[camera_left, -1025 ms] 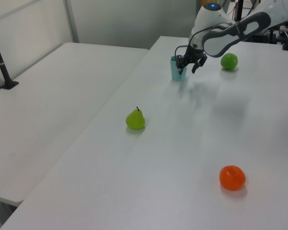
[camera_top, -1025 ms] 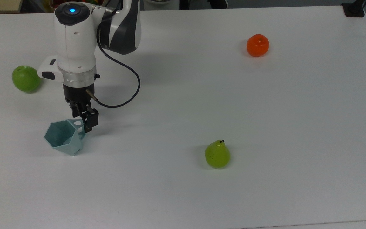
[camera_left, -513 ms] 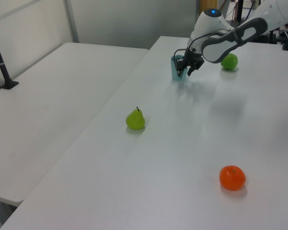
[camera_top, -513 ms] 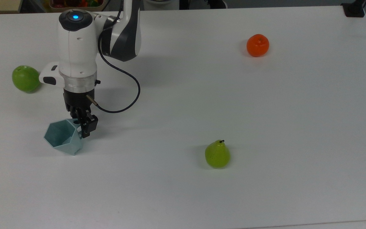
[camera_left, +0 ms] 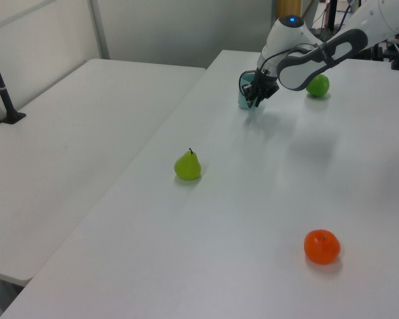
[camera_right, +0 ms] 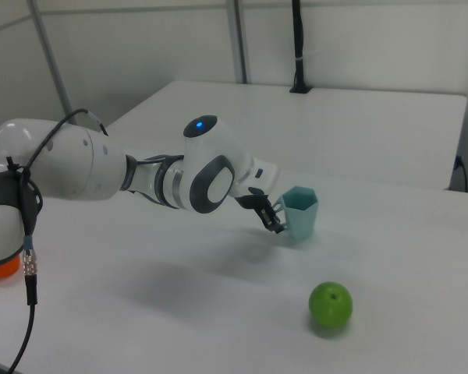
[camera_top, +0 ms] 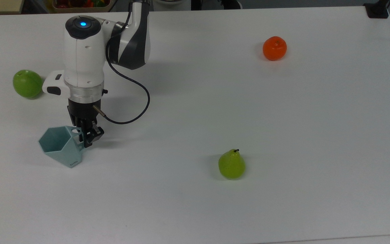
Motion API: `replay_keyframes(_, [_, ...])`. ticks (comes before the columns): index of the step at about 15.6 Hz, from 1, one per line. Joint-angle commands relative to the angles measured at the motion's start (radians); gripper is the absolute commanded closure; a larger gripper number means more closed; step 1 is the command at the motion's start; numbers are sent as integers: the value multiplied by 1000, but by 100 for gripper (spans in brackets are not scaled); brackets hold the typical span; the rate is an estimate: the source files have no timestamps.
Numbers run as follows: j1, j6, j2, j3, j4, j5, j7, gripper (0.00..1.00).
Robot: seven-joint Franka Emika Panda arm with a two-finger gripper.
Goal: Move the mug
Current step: 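Close the gripper on the mug rim and tilt the mug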
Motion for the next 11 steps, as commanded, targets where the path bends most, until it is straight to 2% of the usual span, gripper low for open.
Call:
replay_keyframes(1, [4,15,6,-10,10,-30,25,92])
replay_keyframes(6, [3,15,3,-10,10,-30,22,99])
replay_keyframes(11, [3,9,-27,-10,10,-47,19,100])
